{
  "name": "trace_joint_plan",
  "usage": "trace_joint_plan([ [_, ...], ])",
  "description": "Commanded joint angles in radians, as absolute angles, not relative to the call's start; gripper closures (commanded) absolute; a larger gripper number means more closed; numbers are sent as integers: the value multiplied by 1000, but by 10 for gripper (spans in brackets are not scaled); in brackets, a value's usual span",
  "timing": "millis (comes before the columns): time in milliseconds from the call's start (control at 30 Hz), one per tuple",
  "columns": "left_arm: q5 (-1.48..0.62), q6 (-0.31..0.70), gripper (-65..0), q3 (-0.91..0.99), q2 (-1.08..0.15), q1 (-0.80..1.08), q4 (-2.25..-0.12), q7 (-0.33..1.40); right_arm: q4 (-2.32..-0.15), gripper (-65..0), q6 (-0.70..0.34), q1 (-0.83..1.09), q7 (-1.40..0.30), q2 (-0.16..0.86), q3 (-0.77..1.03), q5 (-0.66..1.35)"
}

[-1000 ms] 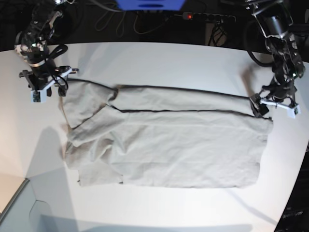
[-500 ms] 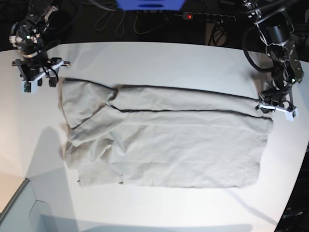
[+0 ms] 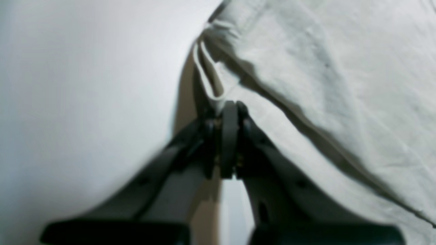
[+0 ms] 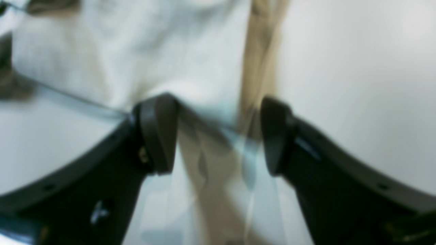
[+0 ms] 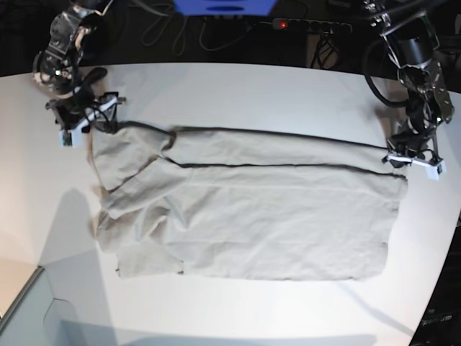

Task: Layout the t-shirt on the table in an organized manner, then fold the t-shirt properly
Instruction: 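Grasp the shirt edge with both grippers and lift it taut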

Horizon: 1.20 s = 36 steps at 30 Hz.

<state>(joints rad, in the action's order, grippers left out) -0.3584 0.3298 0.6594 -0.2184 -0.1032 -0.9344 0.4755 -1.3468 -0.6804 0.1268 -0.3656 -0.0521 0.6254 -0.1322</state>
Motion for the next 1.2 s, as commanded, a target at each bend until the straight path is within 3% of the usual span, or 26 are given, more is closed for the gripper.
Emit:
trace_joint_plan([
  [0,-361,332,0,662,-236,-117,-944,466,-1340,-375,-698,125,-377,-36,625,-136],
  [100,-361,332,0,664,-237,-114,-949,466,-1336,-235,-698,133,-377,-24,618,-136],
  [200,-361,332,0,661,-237,-114,-952,467,-1349,0,-698,125,-377,-24,625,-136],
  [500,-363,325,0,664,-237,-82,-1055,495,-1623,0,-698,170,-381,-28,619,-134],
  [867,-361,321,0,667,-237,-82,-1420,792,-1807,0,-698,93,-433,-24,562,-137],
  [1167,-366,321,0,696,-265,-114,-1448,929,-1862,0,-698,56,-483,-24,596,-82],
])
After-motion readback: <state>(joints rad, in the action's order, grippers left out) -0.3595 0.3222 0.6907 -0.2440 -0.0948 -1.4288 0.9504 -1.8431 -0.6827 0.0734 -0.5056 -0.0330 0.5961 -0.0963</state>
